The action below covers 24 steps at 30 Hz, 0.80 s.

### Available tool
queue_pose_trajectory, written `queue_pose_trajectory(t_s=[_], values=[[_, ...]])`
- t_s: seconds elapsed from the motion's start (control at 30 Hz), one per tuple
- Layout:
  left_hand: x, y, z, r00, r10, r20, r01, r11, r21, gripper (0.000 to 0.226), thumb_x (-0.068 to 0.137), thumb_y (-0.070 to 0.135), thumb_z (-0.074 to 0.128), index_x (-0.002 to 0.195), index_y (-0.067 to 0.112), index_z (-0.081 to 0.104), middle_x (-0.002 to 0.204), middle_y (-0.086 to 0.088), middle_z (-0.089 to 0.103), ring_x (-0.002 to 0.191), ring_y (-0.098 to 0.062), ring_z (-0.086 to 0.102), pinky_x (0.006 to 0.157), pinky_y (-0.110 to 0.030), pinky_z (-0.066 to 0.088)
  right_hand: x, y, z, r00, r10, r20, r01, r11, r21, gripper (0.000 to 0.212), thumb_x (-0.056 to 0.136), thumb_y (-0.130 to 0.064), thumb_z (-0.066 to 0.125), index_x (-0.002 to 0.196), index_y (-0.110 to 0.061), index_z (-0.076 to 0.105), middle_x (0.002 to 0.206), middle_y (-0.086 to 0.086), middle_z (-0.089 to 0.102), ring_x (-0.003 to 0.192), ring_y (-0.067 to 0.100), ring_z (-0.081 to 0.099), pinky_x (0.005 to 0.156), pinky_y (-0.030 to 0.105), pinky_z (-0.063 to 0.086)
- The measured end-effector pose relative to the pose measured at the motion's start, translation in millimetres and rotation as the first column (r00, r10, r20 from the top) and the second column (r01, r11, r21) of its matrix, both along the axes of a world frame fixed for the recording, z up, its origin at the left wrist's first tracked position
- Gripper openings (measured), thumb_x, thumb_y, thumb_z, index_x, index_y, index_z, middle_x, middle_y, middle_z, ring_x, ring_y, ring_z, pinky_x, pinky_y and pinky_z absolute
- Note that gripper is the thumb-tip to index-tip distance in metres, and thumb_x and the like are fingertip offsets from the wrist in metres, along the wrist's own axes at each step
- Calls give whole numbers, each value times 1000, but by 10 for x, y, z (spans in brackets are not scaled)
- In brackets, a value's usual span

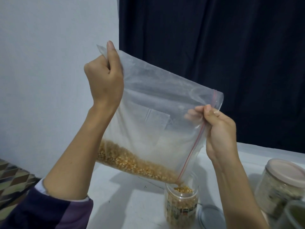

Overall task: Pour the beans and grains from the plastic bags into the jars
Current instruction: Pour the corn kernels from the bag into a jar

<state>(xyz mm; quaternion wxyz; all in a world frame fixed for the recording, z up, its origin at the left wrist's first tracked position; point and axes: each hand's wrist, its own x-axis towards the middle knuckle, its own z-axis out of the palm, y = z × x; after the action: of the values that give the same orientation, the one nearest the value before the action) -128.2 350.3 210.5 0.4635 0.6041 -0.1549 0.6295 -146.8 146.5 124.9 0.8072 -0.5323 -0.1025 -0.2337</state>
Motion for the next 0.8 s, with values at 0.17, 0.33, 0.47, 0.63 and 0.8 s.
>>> queue_pose_trajectory(t_s=[0.17,0.33,0.47,0.63,0.8], values=[[-23,-50,-39,1000,-19,14,19,1000,-3,58,101,16,36,47,25,18,31,15,31,32,-4,30,42,-10,20,19,-43,-20,1000,14,-3,-14,1000,-7,28,99,-13,48,80,-8,67,73,3,74,76,19,72,94,35,49],[-13,-104,-77,999,-32,4,32,999,5,57,100,18,37,46,24,18,32,12,31,33,-6,29,41,-12,19,79,-74,-82,1000,0,20,1,999,-36,28,100,-14,46,81,-10,66,74,2,74,77,17,71,97,36,47],[-3,-121,-118,999,-48,5,48,999,18,58,100,17,36,45,25,21,32,14,34,33,-5,34,42,-11,21,96,-113,-122,1000,-15,20,15,1000,-14,28,100,-14,47,81,-9,67,73,1,73,75,17,71,98,38,48],[-17,-124,-104,999,-50,10,50,998,27,58,101,16,36,44,25,22,31,16,34,32,-3,34,42,-10,22,93,-112,-105,999,-16,42,16,1000,1,27,100,-14,47,82,-9,66,73,3,73,75,20,71,100,40,47],[-27,-105,-92,999,-49,20,48,999,18,58,101,16,37,46,25,21,32,15,33,32,-5,33,41,-10,21,43,-115,-70,998,-11,56,11,1000,2,28,100,-12,46,81,-6,65,70,3,72,67,19,71,91,37,52]])
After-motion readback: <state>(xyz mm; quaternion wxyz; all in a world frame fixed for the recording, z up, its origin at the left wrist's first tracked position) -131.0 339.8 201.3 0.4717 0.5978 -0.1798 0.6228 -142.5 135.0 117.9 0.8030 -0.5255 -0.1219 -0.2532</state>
